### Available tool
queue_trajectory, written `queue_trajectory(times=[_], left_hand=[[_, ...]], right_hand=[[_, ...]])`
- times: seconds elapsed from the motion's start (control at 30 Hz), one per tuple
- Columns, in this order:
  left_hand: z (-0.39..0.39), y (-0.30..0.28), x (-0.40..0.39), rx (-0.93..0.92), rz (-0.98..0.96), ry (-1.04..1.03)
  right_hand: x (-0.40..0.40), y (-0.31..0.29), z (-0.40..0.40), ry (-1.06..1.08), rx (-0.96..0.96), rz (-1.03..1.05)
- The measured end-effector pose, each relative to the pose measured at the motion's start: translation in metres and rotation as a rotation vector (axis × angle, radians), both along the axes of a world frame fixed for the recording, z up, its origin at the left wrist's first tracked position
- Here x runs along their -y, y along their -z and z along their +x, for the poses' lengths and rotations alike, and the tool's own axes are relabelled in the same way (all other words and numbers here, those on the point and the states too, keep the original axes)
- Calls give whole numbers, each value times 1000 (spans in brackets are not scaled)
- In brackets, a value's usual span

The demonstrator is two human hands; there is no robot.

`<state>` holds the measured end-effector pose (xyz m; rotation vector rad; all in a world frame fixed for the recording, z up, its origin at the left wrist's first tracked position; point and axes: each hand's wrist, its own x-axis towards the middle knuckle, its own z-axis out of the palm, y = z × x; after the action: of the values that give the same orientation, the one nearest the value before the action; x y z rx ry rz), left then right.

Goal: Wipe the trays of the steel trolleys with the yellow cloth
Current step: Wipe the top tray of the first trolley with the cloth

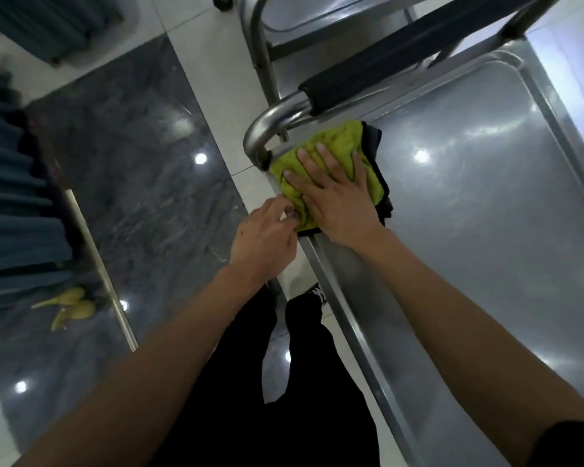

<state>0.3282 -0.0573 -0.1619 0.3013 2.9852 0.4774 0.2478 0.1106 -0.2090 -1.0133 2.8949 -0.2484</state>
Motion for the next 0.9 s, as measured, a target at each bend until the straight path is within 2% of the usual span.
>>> queue_trajectory(times=[0.2, 0.37, 0.63, 0.9], left_hand=[[-3, -4, -10, -13, -108, -15], [-9, -9, -16, 36, -158, -32], [-28, -10, -26, 105, -235, -34], [-50, 3, -60, 0, -129, -4]], right_hand=[[-8, 3, -7, 9, -31, 1], [-28, 2, -16, 131, -61, -47], [-77, -4, -49, 262, 23, 13], [-62, -1, -35, 275, 22, -34]])
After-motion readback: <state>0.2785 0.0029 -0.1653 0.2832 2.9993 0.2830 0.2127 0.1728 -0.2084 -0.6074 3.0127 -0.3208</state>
